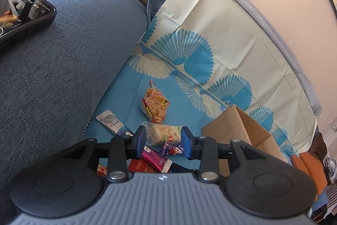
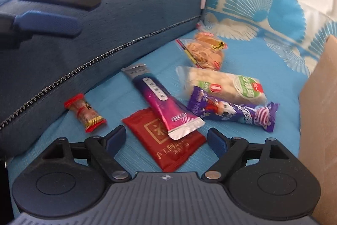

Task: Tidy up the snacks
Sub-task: 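Move both tools back toward the snack pile on the sofa, then grasp the pink tube snack with the left gripper while the right gripper grasps the red square packet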

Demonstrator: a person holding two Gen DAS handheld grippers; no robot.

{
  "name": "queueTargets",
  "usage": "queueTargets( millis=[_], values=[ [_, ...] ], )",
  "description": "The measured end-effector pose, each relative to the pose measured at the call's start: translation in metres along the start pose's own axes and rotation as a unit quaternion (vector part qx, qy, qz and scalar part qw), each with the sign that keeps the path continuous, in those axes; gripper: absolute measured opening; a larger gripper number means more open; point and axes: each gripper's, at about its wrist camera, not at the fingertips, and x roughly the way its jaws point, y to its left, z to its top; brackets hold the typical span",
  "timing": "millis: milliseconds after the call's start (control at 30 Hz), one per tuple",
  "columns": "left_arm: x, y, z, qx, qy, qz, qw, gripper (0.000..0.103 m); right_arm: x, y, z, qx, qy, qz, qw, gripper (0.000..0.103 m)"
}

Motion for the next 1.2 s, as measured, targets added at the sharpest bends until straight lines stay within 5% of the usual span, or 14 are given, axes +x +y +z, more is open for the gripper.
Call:
queueTargets(
  millis=[200,533,933,1200],
  values=[
    [-0.001,-0.001,-0.001,-0.002,-0.002,0.006,1.0,0.048,-0.012,0.004,-0.004,-0.01,-0.002,0.026,1.0,0.055],
    [-0.003,0.001,-0.003,-0.007,-0.001,0.011,0.9999,0.048,-0.048,0.018,-0.013,-0.01,0.032,0.0,0.999,0.053],
    [0.026,-0.009,-0.009,0.028,0.071,0.038,0.9964,0.048,-0.103,0.015,-0.054,0.05,0.069,-0.077,0.993,0.055],
    [0.061,-0.011,-0.01,0.026,0.087,0.075,0.993,0.048,-0.094,0.012,-0.062,0.065,0.061,-0.052,0.995,0.063]
  ],
)
